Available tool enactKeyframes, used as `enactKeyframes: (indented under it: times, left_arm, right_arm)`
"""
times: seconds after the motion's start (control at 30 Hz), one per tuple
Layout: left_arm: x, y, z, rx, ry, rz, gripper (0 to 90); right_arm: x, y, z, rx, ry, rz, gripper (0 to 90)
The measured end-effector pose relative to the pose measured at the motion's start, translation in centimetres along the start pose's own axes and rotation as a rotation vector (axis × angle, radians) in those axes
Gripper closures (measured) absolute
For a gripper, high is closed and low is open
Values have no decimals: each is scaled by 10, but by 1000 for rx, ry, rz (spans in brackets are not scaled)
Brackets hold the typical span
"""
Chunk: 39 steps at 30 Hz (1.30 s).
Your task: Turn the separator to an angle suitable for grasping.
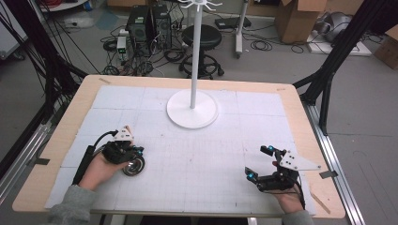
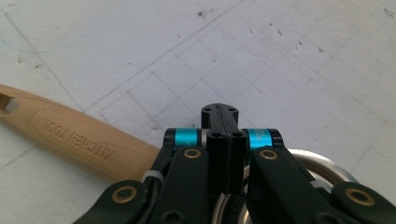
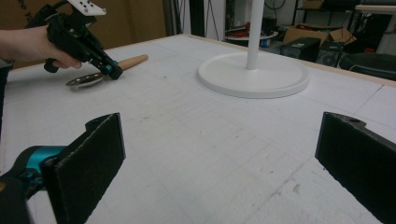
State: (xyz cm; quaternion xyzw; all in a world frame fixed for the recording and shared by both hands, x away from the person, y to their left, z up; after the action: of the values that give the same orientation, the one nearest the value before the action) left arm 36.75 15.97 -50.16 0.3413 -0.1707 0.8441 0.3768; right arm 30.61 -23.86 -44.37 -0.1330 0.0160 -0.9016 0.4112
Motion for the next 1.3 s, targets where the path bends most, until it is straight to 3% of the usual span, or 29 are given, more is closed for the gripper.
enactKeyframes:
  times: [0.8,1.3]
  left_arm:
    - [22,12,-22,-1,31,-34,899]
    - [46,27,-46,-23,46,-52,899]
  right_arm:
    - [-5,-2,2,6,1,9,7]
    - [-11,-6,4,21,-5,26,7]
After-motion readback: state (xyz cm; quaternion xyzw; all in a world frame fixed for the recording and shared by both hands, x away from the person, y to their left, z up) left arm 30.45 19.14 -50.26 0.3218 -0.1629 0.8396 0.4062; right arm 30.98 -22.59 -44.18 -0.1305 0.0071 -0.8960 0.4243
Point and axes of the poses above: each handheld gripper's, and its own axes: x roughly backward along the jaws, z roughly out of its top, y roughly to its right, the point moved 9 cm from there along -x, roughly forward along the jaws, and after that the axes turned 5 degrees about -x, right-handed, at the moved point
